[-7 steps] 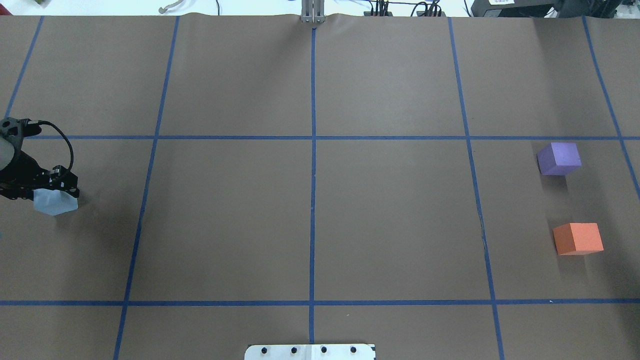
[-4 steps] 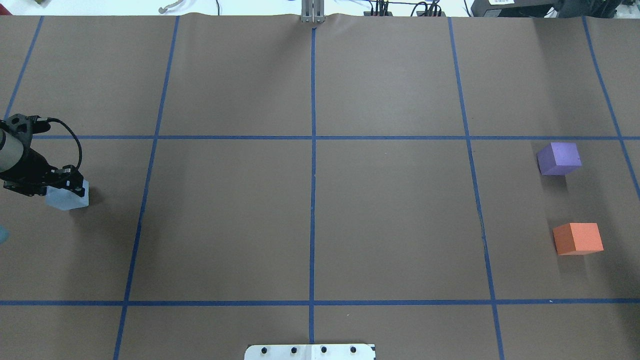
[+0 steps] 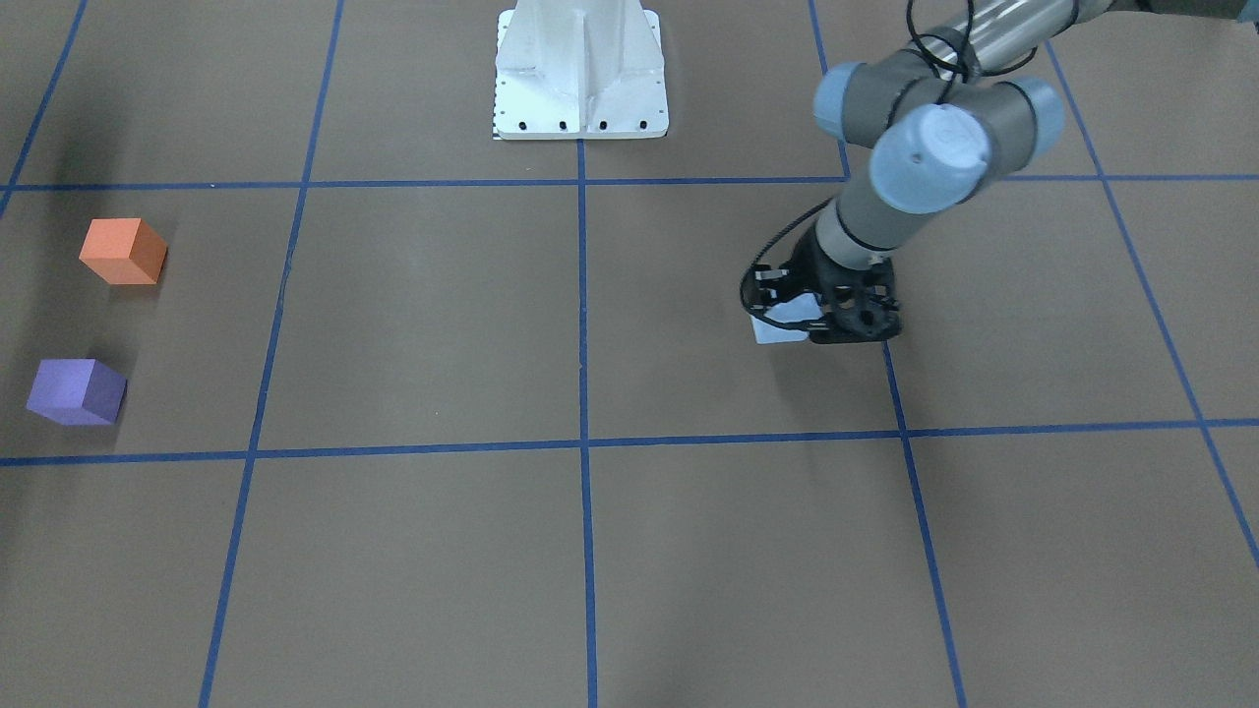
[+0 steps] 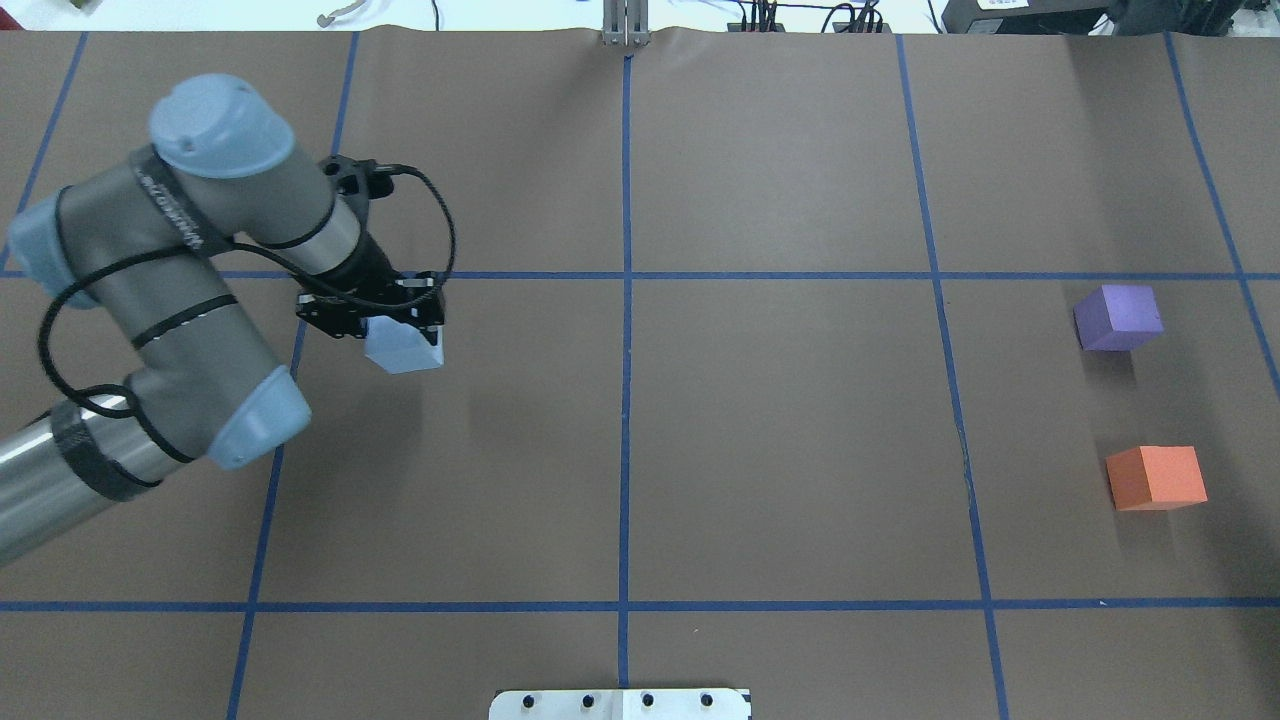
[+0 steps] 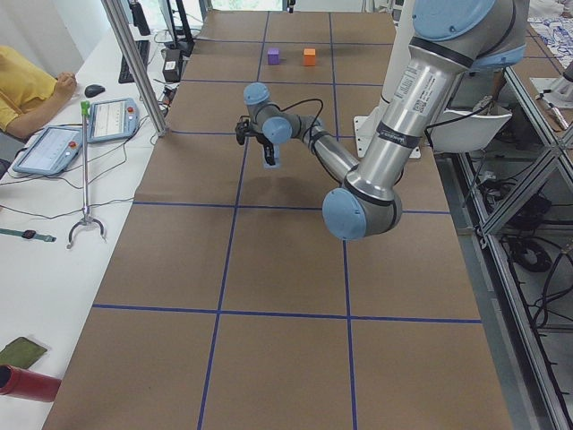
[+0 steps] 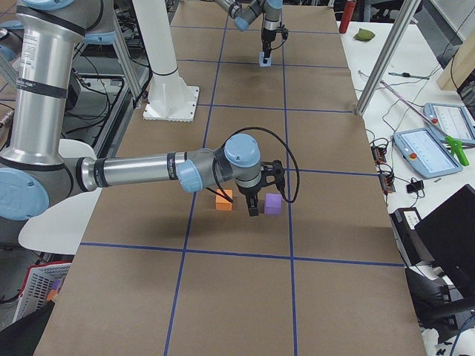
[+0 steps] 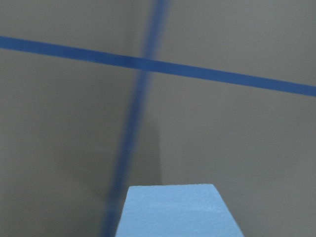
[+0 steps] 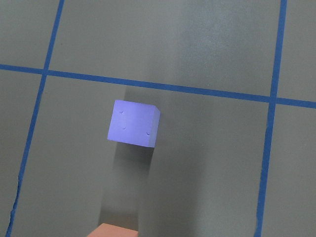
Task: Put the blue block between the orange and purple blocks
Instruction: 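Carry the light blue cube with the left gripper to the table center and release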
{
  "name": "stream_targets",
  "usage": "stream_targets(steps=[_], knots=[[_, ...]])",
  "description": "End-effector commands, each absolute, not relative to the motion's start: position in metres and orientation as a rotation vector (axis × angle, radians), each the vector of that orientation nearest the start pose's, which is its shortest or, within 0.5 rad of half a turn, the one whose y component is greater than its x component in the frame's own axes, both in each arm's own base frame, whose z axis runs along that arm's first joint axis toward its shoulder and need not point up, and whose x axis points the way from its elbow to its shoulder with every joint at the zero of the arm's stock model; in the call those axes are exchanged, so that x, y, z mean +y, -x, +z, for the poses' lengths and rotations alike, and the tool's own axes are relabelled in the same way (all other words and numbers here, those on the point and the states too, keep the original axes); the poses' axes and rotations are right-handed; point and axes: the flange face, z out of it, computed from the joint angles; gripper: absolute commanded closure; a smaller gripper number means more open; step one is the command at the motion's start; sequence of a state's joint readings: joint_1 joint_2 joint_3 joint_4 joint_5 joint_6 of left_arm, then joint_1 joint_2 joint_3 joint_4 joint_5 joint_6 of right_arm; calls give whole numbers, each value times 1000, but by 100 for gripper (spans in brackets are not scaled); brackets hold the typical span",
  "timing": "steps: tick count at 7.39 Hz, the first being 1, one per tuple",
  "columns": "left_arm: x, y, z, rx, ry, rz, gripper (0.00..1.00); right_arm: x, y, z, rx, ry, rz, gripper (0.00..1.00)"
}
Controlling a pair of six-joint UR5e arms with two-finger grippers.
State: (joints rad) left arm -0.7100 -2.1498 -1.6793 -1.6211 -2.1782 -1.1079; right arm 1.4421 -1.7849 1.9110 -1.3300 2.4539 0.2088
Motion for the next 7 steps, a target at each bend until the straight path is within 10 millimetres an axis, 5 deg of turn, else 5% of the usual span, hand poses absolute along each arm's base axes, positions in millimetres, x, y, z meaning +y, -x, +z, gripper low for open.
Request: stream_targets(steps=[1,2,4,7], knots=[[-467,-554,161,892,9,38,100,-419,5,552,-920,-182,-102,0],[-470,-605,134,866,41,38,100,-419,7,551,-922,-180,-106,0],[-482,-668,99,843,-12,42,100,-418,15,550,-948,-165,-123,0],[-462,-703,91,846,-26,21,100,-419,19,549,-948,-164,-136,0]])
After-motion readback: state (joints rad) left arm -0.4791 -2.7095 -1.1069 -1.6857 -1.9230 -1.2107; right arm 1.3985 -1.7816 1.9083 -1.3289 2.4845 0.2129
